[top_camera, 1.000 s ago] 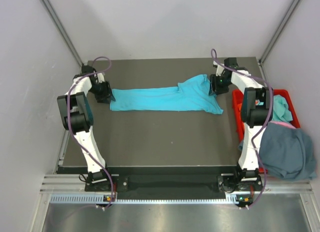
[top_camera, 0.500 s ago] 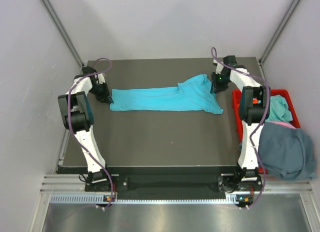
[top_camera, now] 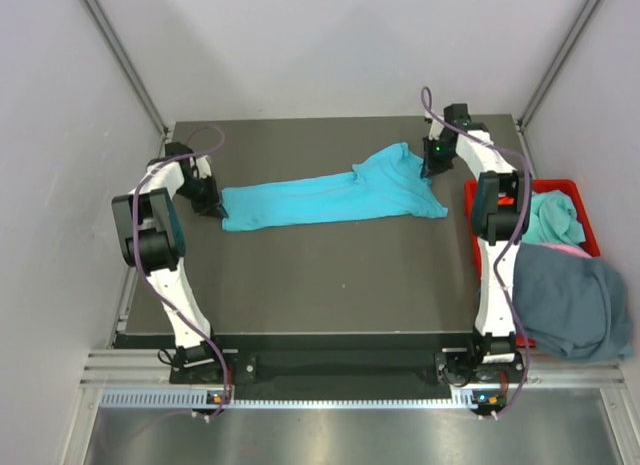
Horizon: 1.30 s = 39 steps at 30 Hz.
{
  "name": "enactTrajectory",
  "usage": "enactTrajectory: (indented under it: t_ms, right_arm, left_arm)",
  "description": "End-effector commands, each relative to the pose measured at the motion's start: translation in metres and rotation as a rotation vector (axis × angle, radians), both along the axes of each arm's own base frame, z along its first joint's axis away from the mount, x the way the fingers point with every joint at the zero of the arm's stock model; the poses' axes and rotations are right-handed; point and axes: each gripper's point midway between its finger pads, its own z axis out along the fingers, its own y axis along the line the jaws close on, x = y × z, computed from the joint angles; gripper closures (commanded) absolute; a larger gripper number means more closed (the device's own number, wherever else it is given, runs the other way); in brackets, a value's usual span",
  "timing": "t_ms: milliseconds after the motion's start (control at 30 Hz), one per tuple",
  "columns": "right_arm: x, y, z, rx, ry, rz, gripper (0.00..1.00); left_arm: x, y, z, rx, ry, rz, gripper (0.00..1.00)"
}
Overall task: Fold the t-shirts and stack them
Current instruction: Fold the tshirt
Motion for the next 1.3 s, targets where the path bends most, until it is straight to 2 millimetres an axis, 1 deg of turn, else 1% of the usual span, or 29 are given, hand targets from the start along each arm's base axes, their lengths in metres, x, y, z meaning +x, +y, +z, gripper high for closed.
enactTrajectory:
  t_ms: [0, 33, 67, 100, 133, 167, 200, 233, 300, 333, 400, 433, 467, 567, 667, 700, 767, 800, 867, 900, 933, 1000, 1033, 1100, 1167, 1200, 1267]
  right_arm:
    - [0.022, 0.001, -0.011, -0.019, -0.036, -0.014, 1.00]
    - [0.028, 0.006, -0.011, -0.015, -0.049, -0.010, 1.00]
    - [0.031, 0.007, -0.010, -0.014, -0.056, -0.009, 1.00]
    - [0.034, 0.009, -0.010, -0.014, -0.064, -0.009, 1.00]
    - [0.040, 0.012, -0.009, -0.009, -0.075, -0.010, 1.00]
    - [0.043, 0.015, -0.007, -0.008, -0.084, -0.007, 1.00]
    - [0.046, 0.019, -0.010, -0.007, -0.086, -0.003, 1.00]
    - [0.053, 0.023, -0.001, -0.009, -0.117, 0.000, 1.00]
    - [0.061, 0.024, 0.004, -0.037, -0.148, 0.002, 1.00]
    - [0.065, 0.028, 0.011, -0.042, -0.174, 0.005, 1.00]
    - [0.073, 0.032, 0.020, -0.038, -0.210, -0.005, 0.99]
    - [0.079, 0.033, 0.029, -0.040, -0.238, -0.008, 0.99]
    - [0.082, 0.036, 0.033, -0.047, -0.253, -0.007, 0.99]
    - [0.091, 0.047, 0.044, -0.061, -0.305, -0.002, 1.00]
    - [0.096, 0.063, 0.050, -0.068, -0.342, 0.008, 1.00]
    - [0.096, 0.072, 0.052, -0.072, -0.354, 0.016, 1.00]
    - [0.100, 0.080, 0.057, -0.074, -0.385, 0.018, 1.00]
    - [0.101, 0.089, 0.058, -0.078, -0.398, 0.026, 1.00]
    - [0.107, 0.097, 0.069, -0.078, -0.444, 0.027, 1.00]
    - [0.109, 0.104, 0.074, -0.082, -0.464, 0.031, 1.00]
    - [0.111, 0.107, 0.077, -0.085, -0.480, 0.030, 1.00]
    - [0.117, 0.114, 0.085, -0.098, -0.525, 0.029, 1.00]
    - [0.118, 0.117, 0.087, -0.101, -0.537, 0.031, 1.00]
    - [0.119, 0.122, 0.090, -0.103, -0.552, 0.040, 1.00]
    - [0.120, 0.120, 0.088, -0.105, -0.549, 0.038, 1.00]
    - [0.121, 0.112, 0.085, -0.127, -0.543, 0.016, 1.00]
    - [0.123, 0.105, 0.079, -0.137, -0.535, 0.007, 1.00]
  left_arm:
    - [-0.017, -0.006, 0.028, 0.010, -0.031, -0.029, 1.00]
    - [-0.024, -0.009, 0.026, 0.005, -0.015, -0.034, 1.00]
    - [-0.028, -0.010, 0.031, 0.008, -0.026, -0.037, 1.00]
    - [-0.032, -0.013, 0.032, 0.008, -0.023, -0.042, 1.00]
    - [-0.039, -0.016, 0.029, 0.017, -0.010, -0.056, 1.00]
    - [-0.042, -0.018, 0.033, 0.024, -0.021, -0.062, 1.00]
    - [-0.045, -0.022, 0.033, 0.031, -0.022, -0.074, 1.00]
    - [-0.051, -0.025, 0.030, 0.034, -0.010, -0.079, 1.00]
    - [-0.055, -0.030, 0.036, 0.047, -0.028, -0.093, 1.00]
    - [-0.060, -0.033, 0.034, 0.048, -0.023, -0.100, 1.00]
    - [-0.063, -0.037, 0.039, 0.075, -0.039, -0.117, 1.00]
    - [-0.068, -0.037, 0.037, 0.082, -0.033, -0.122, 1.00]
    - [-0.069, -0.039, 0.040, 0.087, -0.045, -0.127, 1.00]
    - [-0.077, -0.042, 0.039, 0.100, -0.058, -0.132, 1.00]
    - [-0.085, -0.044, 0.038, 0.115, -0.054, -0.144, 1.00]
    - [-0.087, -0.047, 0.037, 0.118, -0.053, -0.154, 1.00]
    - [-0.093, -0.048, 0.035, 0.120, -0.046, -0.161, 1.00]
    - [-0.099, -0.052, 0.031, 0.119, -0.032, -0.174, 1.00]
    - [-0.104, -0.056, 0.031, 0.126, -0.035, -0.192, 1.00]
    - [-0.109, -0.061, 0.027, 0.128, -0.025, -0.208, 1.00]
    - [-0.110, -0.063, 0.028, 0.133, -0.040, -0.215, 1.00]
    - [-0.118, -0.065, 0.023, 0.143, -0.033, -0.220, 1.00]
    - [-0.119, -0.073, 0.024, 0.153, -0.049, -0.243, 1.00]
    - [-0.122, -0.074, 0.024, 0.164, -0.053, -0.245, 1.00]
    - [-0.121, -0.069, 0.024, 0.191, -0.057, -0.233, 1.00]
    - [-0.121, -0.068, 0.025, 0.195, -0.057, -0.230, 1.00]
    - [-0.121, -0.068, 0.027, 0.197, -0.064, -0.227, 1.00]
